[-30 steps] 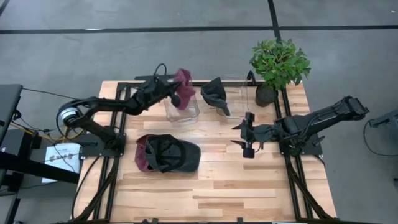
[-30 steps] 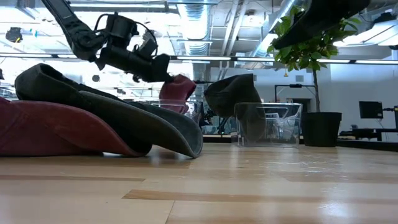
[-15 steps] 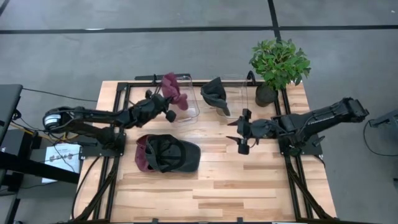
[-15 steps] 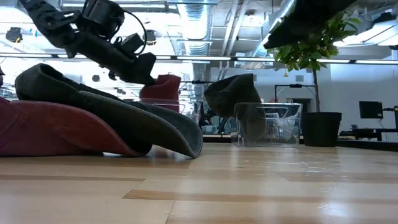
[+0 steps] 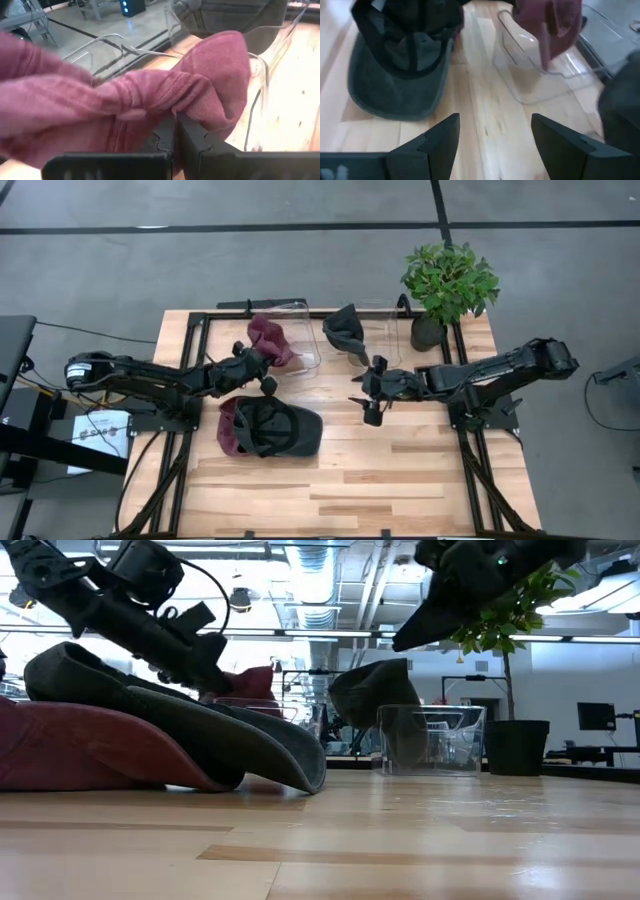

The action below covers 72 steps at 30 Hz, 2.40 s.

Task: Pick & Place hat
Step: Put the right red cap in the left transparent bin

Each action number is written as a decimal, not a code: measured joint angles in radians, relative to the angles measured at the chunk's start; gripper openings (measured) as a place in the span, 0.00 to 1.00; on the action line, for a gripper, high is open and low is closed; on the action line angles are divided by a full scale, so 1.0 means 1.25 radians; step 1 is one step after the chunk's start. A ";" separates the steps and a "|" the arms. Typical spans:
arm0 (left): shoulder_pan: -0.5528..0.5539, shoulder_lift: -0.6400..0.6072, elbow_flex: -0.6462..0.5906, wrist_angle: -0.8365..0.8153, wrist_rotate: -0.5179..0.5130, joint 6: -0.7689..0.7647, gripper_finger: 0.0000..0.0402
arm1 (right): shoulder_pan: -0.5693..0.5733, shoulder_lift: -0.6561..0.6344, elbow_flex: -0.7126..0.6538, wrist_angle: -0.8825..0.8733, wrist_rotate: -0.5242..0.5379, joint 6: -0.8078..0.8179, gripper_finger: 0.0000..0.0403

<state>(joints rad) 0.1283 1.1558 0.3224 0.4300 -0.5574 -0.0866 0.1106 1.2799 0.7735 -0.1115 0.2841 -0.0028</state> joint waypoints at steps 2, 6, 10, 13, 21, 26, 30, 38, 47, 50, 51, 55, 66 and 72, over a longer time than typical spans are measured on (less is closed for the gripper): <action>-0.005 -0.019 -0.011 0.001 -0.001 -0.001 0.03 | -0.003 0.020 0.011 0.013 -0.011 -0.007 0.59; -0.014 -0.064 -0.030 -0.003 0.003 0.000 0.03 | -0.007 0.056 0.022 0.072 -0.021 -0.072 0.59; -0.014 -0.111 -0.056 -0.002 0.005 0.001 0.04 | -0.007 0.094 0.022 0.120 -0.025 -0.110 0.59; -0.014 -0.144 -0.076 -0.003 0.008 -0.005 0.04 | -0.007 0.111 0.022 0.143 -0.022 -0.110 0.59; -0.014 -0.187 -0.099 -0.004 0.041 -0.028 0.15 | -0.005 0.133 0.022 0.170 -0.022 -0.110 0.59; -0.014 -0.187 -0.099 -0.004 0.048 -0.028 0.30 | -0.005 0.133 0.022 0.169 -0.022 -0.110 0.59; -0.014 -0.187 -0.099 -0.003 0.079 -0.028 0.38 | -0.005 0.133 0.022 0.168 -0.022 -0.111 0.59; -0.019 -0.201 -0.098 0.000 0.115 0.033 0.41 | -0.005 0.133 0.022 0.166 -0.023 -0.130 0.59; -0.072 -0.293 -0.097 -0.001 0.115 0.138 0.41 | -0.005 0.133 0.022 0.156 -0.025 -0.132 0.59; -0.099 -0.317 -0.097 -0.003 0.114 0.185 0.41 | -0.005 0.133 0.022 0.156 -0.025 -0.132 0.59; -0.106 -0.322 -0.097 -0.002 0.111 0.201 0.41 | -0.005 0.133 0.022 0.156 -0.025 -0.132 0.59; -0.114 -0.344 -0.098 0.015 0.015 0.256 0.39 | -0.005 0.133 0.022 0.156 -0.025 -0.132 0.59; -0.105 -0.330 -0.051 0.030 -0.188 0.424 0.33 | -0.006 0.133 0.022 0.156 -0.024 -0.144 0.59; -0.106 -0.286 0.053 -0.247 -0.184 0.378 0.26 | -0.006 0.133 0.022 0.130 -0.022 -0.145 0.59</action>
<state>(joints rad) -0.0040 0.7987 0.3885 0.1209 -0.7872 0.3860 0.1036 1.4456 0.8013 0.0516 0.2564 -0.1844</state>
